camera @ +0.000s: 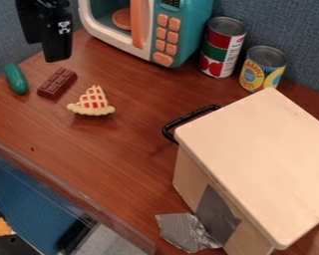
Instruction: Opened the drawer
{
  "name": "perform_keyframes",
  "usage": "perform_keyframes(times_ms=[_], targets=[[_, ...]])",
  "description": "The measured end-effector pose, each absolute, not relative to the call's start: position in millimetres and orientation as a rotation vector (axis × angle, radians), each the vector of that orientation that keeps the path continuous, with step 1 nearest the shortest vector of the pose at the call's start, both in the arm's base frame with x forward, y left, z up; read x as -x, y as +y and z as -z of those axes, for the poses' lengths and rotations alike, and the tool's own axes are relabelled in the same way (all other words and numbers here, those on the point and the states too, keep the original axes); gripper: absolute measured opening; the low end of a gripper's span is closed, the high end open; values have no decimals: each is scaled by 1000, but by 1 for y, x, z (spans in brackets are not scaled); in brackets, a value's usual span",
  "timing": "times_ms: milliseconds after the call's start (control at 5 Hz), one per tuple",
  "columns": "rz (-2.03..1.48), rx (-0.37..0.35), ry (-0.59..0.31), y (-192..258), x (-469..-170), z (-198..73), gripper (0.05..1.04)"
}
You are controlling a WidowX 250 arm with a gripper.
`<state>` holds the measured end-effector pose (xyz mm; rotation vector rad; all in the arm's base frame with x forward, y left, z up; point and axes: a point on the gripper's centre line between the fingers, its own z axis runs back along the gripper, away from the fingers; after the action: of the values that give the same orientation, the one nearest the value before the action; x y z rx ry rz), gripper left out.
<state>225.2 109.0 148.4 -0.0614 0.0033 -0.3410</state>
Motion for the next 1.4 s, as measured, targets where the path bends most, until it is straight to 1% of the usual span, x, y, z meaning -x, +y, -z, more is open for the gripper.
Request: perform_keyframes(times_ms=[200, 400, 600, 800, 1000, 1200, 1400], targets=[[340, 78, 26, 107, -225, -141, 1000], [443, 108, 69, 75, -242, -117, 1000], [492, 109, 74, 55, -249, -107, 1000], [556, 119, 55, 31, -255, -92, 1000], [609, 99, -25, 11, -265, -83, 1000], [612, 102, -84, 3, -272, -80, 1000], [623, 142, -88, -3, -277, -71, 1000]])
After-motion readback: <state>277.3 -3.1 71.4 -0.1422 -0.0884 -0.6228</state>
